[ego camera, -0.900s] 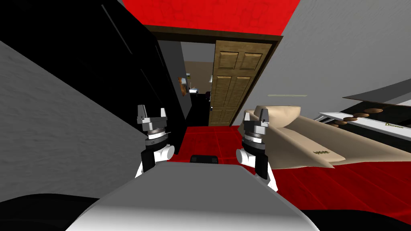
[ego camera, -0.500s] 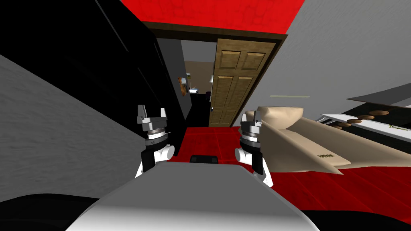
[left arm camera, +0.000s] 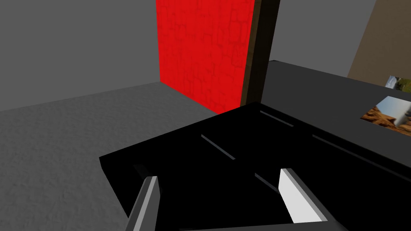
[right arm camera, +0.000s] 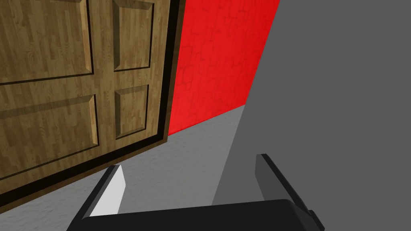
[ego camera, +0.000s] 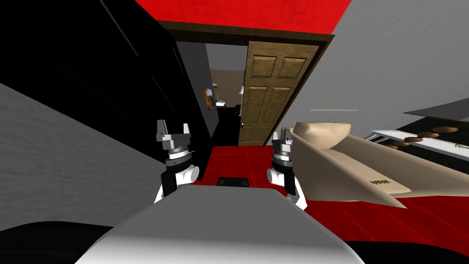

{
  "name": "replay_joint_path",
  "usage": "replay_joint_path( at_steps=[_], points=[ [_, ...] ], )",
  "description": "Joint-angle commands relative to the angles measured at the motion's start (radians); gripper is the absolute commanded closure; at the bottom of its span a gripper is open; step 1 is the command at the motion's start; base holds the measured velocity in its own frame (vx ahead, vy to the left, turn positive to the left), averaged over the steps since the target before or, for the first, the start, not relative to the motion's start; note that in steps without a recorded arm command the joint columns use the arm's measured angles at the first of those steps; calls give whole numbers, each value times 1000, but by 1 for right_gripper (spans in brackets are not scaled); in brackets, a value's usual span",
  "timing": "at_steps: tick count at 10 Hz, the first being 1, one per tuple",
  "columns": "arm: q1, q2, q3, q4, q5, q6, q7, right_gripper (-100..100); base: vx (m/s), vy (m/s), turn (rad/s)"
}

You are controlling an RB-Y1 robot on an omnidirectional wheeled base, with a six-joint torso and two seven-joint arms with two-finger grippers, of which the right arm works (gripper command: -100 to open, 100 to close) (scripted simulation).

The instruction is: Pull the door open

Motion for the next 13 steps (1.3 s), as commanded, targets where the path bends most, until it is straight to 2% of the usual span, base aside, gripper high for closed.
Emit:
replay_joint_path(
  at_steps=[1, 6, 13],
  points=[
    [-13, -4, 0, 31, 4, -4, -4, -100, 74, 16, 8],
    [-49, -22, -4, 140, 16, -28, -21, -100, 89, 13, 6],
    [-109, -45, -10, 319, 35, -67, -49, -100, 93, 15, 8]
  ],
)
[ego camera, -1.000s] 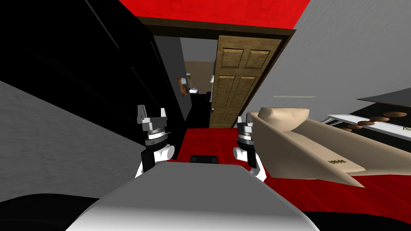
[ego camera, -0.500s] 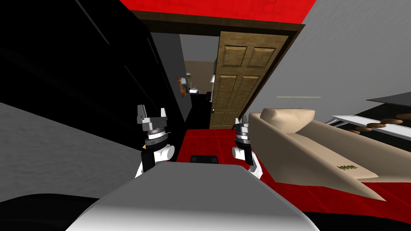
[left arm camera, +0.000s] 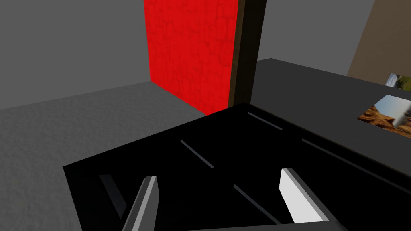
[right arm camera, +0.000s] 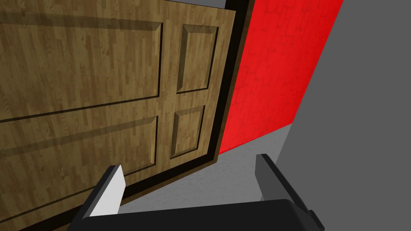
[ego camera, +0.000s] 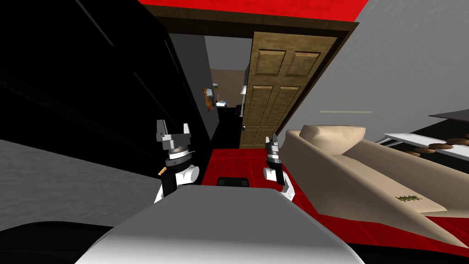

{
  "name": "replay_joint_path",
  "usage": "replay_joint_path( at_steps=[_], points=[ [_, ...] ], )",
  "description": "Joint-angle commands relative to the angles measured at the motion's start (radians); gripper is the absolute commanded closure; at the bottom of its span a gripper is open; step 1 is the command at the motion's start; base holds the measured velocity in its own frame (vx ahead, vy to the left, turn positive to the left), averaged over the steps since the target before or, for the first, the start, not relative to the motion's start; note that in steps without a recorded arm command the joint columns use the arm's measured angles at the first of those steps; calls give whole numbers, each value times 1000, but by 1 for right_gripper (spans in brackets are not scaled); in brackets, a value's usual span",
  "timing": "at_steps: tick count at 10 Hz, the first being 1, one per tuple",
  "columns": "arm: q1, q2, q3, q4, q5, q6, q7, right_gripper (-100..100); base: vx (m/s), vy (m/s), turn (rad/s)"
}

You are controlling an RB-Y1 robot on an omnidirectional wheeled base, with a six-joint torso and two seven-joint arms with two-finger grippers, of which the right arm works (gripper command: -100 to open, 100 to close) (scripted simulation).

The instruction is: Pull the door open

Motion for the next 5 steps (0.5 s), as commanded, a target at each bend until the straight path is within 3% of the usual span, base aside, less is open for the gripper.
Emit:
replay_joint_path(
  at_steps=[1, 2, 5],
  points=[
    [-16, -7, -4, 46, 4, -10, -9, -100, 88, 7, 8],
    [-16, -7, -4, 46, 4, -10, -9, -100, 63, 4, 2],
    [-44, -16, -6, 130, 12, -28, -22, -100, 73, 7, 7]
  ],
)
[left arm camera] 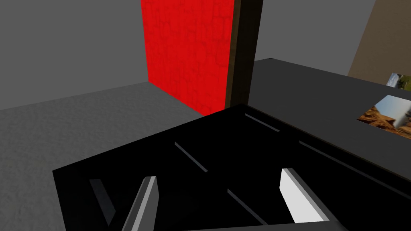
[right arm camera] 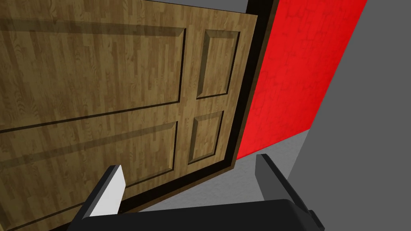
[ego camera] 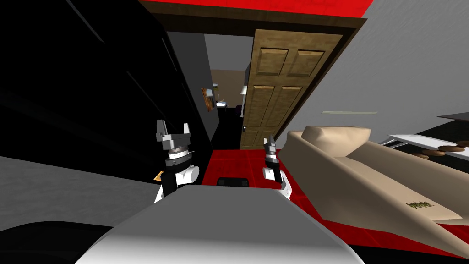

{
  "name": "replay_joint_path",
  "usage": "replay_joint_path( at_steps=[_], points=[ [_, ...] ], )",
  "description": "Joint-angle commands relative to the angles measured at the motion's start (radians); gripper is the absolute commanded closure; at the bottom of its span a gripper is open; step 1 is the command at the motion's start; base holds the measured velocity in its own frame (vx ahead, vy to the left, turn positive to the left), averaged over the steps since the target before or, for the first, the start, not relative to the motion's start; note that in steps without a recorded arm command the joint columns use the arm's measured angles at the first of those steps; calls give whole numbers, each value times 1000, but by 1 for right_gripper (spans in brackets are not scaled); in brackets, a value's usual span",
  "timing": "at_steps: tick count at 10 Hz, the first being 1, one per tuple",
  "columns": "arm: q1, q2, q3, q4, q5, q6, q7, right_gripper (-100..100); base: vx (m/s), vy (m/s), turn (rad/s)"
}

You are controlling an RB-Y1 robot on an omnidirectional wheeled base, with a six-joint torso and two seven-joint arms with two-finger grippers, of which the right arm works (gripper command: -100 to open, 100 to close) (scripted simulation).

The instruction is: Pull the door open

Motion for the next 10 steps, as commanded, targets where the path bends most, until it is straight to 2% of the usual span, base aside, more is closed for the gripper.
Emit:
replay_joint_path(
  at_steps=[1, 10],
  points=[
    [-15, -5, -2, 46, 5, -10, -8, -100, 110, 7, 10],
    [-104, -28, -11, 310, 33, -68, -50, -100, 102, 17, 9]
  ],
)
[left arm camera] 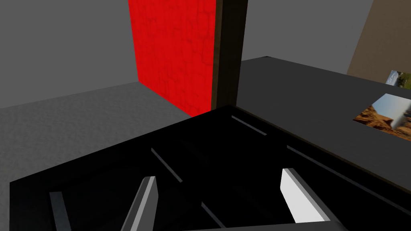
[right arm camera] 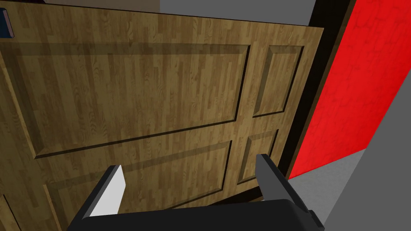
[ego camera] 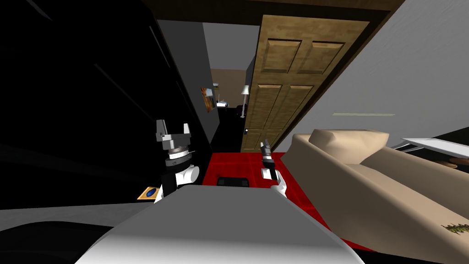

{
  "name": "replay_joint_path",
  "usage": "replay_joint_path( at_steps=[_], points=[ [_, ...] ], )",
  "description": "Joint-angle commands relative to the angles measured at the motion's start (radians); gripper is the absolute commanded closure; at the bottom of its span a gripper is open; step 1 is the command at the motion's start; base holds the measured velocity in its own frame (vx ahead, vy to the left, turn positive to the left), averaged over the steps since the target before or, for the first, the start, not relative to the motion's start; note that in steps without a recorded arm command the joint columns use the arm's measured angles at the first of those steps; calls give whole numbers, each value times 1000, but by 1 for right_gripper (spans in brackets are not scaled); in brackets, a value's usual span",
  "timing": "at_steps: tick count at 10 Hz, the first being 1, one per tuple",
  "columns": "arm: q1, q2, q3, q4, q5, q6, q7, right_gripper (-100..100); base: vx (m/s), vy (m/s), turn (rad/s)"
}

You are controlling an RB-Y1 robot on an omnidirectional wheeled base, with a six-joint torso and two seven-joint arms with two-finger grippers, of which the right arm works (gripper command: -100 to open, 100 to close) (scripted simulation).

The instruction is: Pull the door open

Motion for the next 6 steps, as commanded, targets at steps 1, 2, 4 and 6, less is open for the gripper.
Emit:
replay_joint_path(
  at_steps=[1, 2, 4, 6],
  points=[
    [-18, -5, -2, 50, 5, -13, -9, -100, 91, 20, 8],
    [-28, -7, -3, 75, 8, -19, -14, -100, 108, 15, 7],
    [-48, -11, -5, 141, 14, -32, -23, -100, 99, 7, 11],
    [-67, -15, -7, 201, 21, -45, -32, -100, 98, 18, 8]
  ],
)
